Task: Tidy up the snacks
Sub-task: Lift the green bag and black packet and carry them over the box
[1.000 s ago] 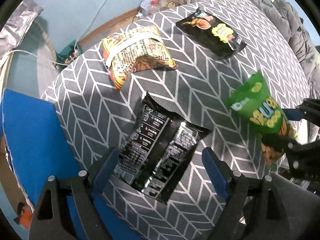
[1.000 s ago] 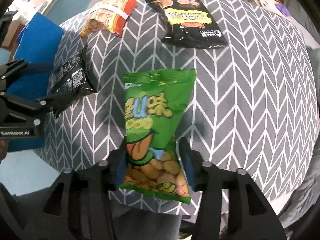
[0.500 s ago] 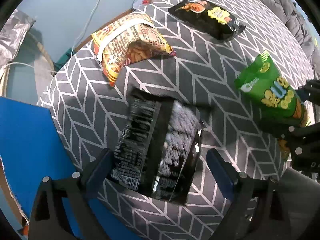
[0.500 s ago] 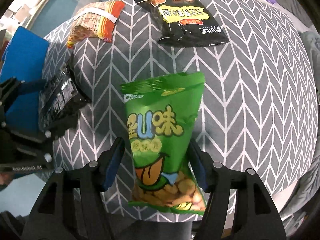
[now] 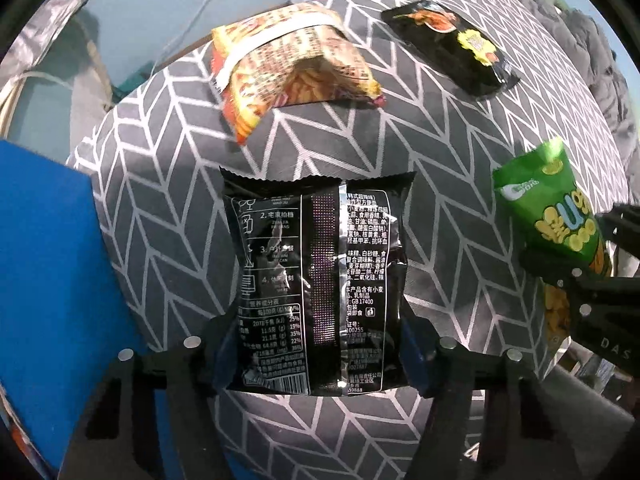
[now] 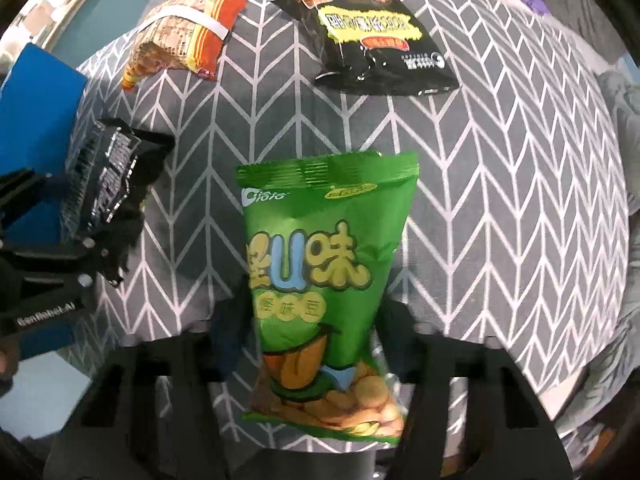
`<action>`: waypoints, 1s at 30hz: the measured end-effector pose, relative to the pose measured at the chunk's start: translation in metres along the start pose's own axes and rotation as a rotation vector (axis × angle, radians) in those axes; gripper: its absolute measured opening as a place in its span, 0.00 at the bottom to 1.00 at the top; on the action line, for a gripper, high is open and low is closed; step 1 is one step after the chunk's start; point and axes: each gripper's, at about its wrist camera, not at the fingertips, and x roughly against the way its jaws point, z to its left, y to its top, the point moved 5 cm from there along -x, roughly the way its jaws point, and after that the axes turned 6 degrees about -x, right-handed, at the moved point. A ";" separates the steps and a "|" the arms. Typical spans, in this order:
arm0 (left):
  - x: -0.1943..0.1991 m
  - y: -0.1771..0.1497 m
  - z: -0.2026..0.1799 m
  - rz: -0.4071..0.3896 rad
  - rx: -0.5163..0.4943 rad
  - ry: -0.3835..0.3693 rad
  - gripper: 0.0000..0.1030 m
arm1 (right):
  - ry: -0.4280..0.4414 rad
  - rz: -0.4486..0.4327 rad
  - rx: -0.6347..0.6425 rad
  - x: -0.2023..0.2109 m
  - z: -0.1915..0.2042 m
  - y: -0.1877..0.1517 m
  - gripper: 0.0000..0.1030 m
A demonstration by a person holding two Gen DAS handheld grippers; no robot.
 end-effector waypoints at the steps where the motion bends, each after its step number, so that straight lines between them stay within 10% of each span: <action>1: -0.001 -0.002 0.002 0.000 0.021 -0.004 0.66 | 0.003 0.000 0.002 0.000 0.000 0.000 0.41; 30: 0.145 -0.032 0.039 -0.164 0.335 0.019 0.66 | 0.092 -0.078 0.100 0.091 0.019 0.023 0.31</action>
